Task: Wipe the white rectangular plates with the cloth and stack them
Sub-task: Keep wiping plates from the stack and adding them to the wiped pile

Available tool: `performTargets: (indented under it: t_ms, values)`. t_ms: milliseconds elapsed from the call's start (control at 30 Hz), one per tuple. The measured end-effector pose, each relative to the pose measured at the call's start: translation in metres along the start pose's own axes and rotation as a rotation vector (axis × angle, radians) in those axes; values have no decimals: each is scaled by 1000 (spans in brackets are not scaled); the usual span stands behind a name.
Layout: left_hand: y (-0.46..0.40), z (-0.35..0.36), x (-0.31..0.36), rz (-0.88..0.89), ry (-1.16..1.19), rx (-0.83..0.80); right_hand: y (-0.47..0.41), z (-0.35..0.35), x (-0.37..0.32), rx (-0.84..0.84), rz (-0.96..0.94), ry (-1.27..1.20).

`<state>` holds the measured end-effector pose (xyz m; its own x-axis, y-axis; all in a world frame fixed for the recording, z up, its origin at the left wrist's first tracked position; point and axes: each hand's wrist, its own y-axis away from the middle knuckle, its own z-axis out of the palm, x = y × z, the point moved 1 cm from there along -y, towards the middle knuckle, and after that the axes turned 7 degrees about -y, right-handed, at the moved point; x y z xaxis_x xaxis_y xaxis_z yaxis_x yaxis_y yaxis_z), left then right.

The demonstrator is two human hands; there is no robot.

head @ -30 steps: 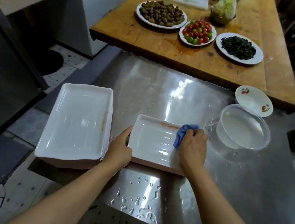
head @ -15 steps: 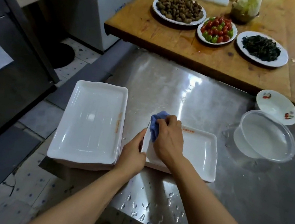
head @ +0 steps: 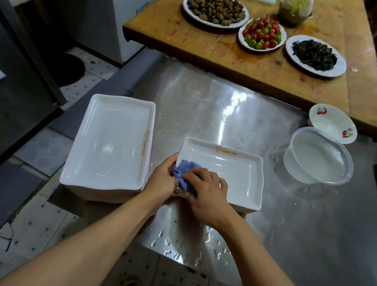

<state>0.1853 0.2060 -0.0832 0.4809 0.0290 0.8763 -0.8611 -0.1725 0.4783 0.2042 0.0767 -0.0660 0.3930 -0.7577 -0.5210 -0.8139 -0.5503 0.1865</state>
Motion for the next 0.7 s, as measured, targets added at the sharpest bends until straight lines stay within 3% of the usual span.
performTargets:
  t_ms: [167, 433, 700]
  values:
    - [1, 2, 1, 26, 4, 29, 12, -3, 2, 50, -12, 162]
    - [-3, 5, -1, 1, -150, 114, 61, -39, 60, 213, 181, 341]
    - [-3, -1, 1, -16, -115, 74, 9, -50, 74, 244, 163, 405]
